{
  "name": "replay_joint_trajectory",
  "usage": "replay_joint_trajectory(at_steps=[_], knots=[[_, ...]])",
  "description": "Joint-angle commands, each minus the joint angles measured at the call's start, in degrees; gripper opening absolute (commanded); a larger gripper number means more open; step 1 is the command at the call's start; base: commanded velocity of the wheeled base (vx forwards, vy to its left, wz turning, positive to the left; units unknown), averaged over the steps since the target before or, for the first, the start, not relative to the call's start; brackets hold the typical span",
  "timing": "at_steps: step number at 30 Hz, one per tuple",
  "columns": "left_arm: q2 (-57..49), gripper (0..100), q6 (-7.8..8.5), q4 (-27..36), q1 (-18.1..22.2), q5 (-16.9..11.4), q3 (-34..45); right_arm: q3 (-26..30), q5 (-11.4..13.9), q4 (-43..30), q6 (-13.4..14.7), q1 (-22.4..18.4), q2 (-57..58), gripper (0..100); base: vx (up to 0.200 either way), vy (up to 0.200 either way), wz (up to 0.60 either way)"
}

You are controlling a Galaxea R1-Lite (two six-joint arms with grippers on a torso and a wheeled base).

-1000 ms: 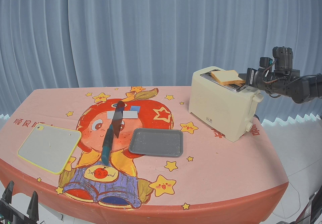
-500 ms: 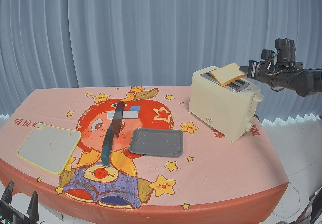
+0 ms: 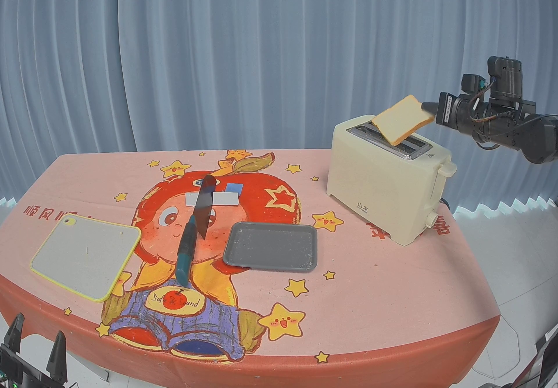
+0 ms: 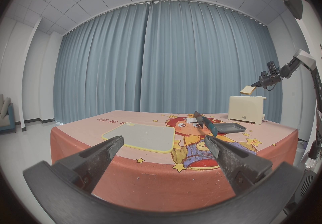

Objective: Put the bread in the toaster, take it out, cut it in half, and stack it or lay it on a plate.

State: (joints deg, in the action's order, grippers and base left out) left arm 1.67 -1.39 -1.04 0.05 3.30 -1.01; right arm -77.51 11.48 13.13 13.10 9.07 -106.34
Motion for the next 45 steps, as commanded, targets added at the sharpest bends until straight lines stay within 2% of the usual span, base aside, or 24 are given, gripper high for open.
replay_joint_trajectory(at_steps=[1, 11, 21, 28, 32, 35, 40, 45], knots=[[0.0, 100, -0.02, -0.02, 0.04, 0.04, 1.01, -0.45, -0.06, -0.03, -0.01, 0.42, 1.57, 0, 0.0, 0.0, 0.0], [0.0, 100, -0.02, -0.02, 0.04, 0.04, 1.01, 0.96, -0.15, 0.14, 0.08, 0.95, 1.75, 0, 0.0, 0.0, 0.0], [0.0, 100, -0.02, -0.02, 0.04, 0.04, 1.01, 4.03, -1.38, -0.47, 0.34, 4.47, 6.41, 0, 0.0, 0.0, 0.0], [0.0, 100, -0.02, -0.02, 0.04, 0.04, 1.01, 11.33, -4.72, -0.56, 0.61, 9.83, 12.03, 0, 0.0, 0.0, 0.0], [0.0, 100, -0.02, -0.02, 0.13, 0.04, 1.01, 15.98, -7.53, -0.3, 0.87, 13.78, 13.61, 0, 0.0, 0.0, 0.0], [0.0, 100, -0.02, -0.02, 0.04, 0.04, 1.01, 18.01, -9.55, -0.3, 2.89, 16.51, 14.23, 0, 0.0, 0.0, 0.0], [0.0, 100, -0.02, -0.02, 0.04, 0.04, 1.01, 19.41, -12.71, 0.32, 9.31, 20.99, 14.49, 0, 0.0, 0.0, 0.0], [0.0, 100, -0.1, -0.02, 0.04, 0.04, 1.01, 21.61, -13.15, 0.41, 11.5, 23.27, 14.58, 0, 0.0, 0.0, 0.0]])
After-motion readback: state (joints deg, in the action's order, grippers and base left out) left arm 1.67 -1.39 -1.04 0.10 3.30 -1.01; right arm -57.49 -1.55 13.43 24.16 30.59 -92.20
